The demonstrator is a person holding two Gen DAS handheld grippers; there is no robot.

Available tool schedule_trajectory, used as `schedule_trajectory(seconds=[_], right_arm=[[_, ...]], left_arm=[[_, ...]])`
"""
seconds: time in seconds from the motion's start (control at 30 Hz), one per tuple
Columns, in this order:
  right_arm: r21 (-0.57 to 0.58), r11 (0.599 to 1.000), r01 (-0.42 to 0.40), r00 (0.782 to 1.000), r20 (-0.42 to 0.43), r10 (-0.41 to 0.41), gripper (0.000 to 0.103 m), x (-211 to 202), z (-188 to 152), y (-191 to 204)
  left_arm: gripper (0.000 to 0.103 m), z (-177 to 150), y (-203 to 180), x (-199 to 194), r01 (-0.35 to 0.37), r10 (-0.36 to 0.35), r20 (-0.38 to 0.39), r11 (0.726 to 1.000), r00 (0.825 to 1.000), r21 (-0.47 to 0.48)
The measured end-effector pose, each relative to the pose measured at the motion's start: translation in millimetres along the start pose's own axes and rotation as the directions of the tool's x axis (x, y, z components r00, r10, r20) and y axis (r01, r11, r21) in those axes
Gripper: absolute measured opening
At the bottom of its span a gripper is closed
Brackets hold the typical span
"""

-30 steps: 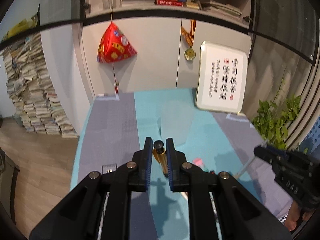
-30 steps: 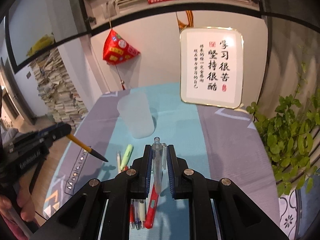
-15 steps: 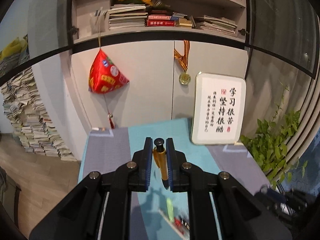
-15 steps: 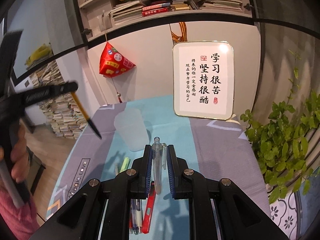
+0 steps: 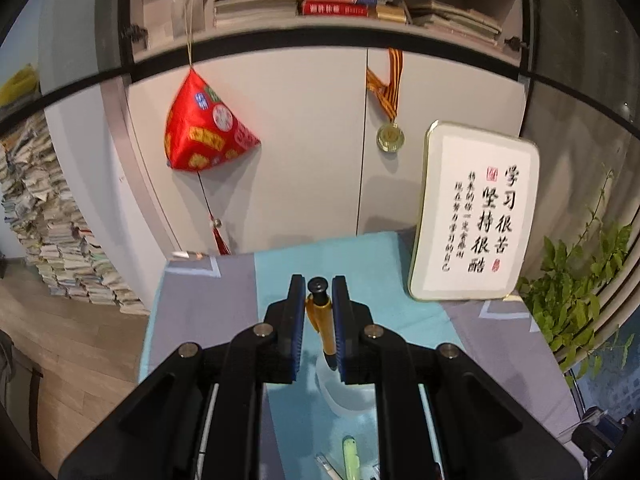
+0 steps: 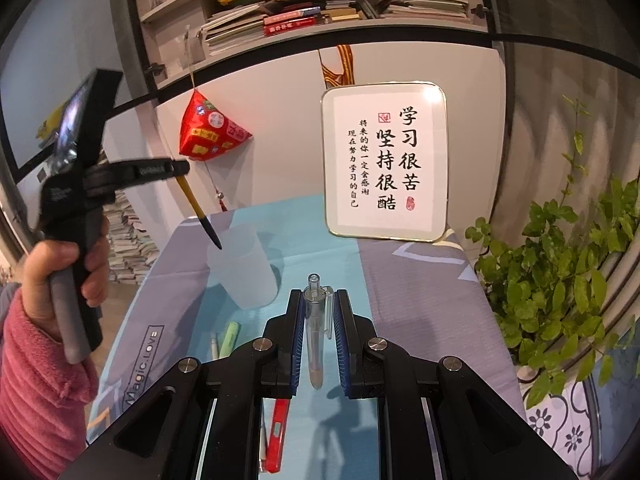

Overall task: Organize stationery
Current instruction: 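Lift the orange pen with the left tool and carry it over the frosted cup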

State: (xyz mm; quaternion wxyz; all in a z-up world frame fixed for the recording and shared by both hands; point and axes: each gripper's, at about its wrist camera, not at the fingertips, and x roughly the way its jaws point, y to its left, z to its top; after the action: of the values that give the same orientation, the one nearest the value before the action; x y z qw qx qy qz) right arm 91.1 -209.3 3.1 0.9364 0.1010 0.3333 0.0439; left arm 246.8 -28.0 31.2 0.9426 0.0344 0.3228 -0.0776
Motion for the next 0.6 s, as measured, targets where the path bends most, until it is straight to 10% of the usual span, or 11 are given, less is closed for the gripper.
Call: schedule_trajectory(seconds=[0.6], right_arm=[[-0.004, 1.000, -0.014, 1.000, -0.013, 0.014, 0.015, 1, -3, 2]], left_arm=[[0.012, -19, -2, 28, -0.002, 0.002, -0.089, 1.000, 0.996, 0.003]])
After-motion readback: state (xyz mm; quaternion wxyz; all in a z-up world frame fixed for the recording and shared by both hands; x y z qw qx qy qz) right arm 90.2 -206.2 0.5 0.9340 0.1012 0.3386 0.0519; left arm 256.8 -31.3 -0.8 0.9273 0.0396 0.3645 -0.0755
